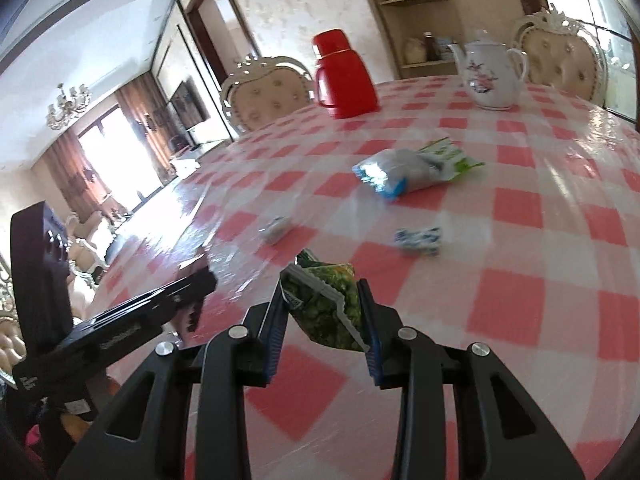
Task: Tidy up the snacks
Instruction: 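Carry the pea packet and pink wrapper over the white box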
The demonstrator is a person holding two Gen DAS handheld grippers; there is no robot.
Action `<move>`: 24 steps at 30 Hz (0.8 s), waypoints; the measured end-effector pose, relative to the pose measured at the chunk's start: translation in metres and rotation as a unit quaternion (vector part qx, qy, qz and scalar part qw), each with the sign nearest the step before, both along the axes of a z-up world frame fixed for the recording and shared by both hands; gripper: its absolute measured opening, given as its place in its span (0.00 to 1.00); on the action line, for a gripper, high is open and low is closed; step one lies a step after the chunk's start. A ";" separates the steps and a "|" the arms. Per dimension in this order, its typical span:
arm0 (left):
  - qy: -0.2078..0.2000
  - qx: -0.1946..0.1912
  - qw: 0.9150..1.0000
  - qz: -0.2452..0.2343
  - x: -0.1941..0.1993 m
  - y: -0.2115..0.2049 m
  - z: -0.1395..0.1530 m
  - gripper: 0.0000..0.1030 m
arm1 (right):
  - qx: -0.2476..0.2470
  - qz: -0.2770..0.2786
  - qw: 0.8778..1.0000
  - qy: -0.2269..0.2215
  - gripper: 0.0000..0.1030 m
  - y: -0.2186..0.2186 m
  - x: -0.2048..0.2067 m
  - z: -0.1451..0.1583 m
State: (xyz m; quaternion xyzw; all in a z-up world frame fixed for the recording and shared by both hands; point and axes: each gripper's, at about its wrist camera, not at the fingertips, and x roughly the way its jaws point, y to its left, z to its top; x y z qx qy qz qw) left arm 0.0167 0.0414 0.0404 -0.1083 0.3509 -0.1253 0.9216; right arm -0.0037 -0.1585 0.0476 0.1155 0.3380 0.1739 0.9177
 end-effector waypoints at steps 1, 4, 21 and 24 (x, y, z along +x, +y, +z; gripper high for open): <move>-0.002 0.004 1.000 0.003 -0.003 0.002 0.001 0.18 | 0.000 0.006 1.000 0.000 0.34 0.006 -0.004 0.000; -0.001 0.007 1.000 0.014 -0.017 0.008 0.001 0.18 | 0.001 0.021 1.000 0.003 0.34 0.020 -0.011 -0.001; 0.008 0.044 0.994 0.095 -0.092 0.081 0.007 0.18 | -0.007 0.158 0.987 0.020 0.34 0.129 -0.049 -0.006; 0.008 0.051 0.993 0.110 -0.109 0.100 0.009 0.18 | -0.005 0.182 0.983 0.022 0.34 0.147 -0.055 -0.006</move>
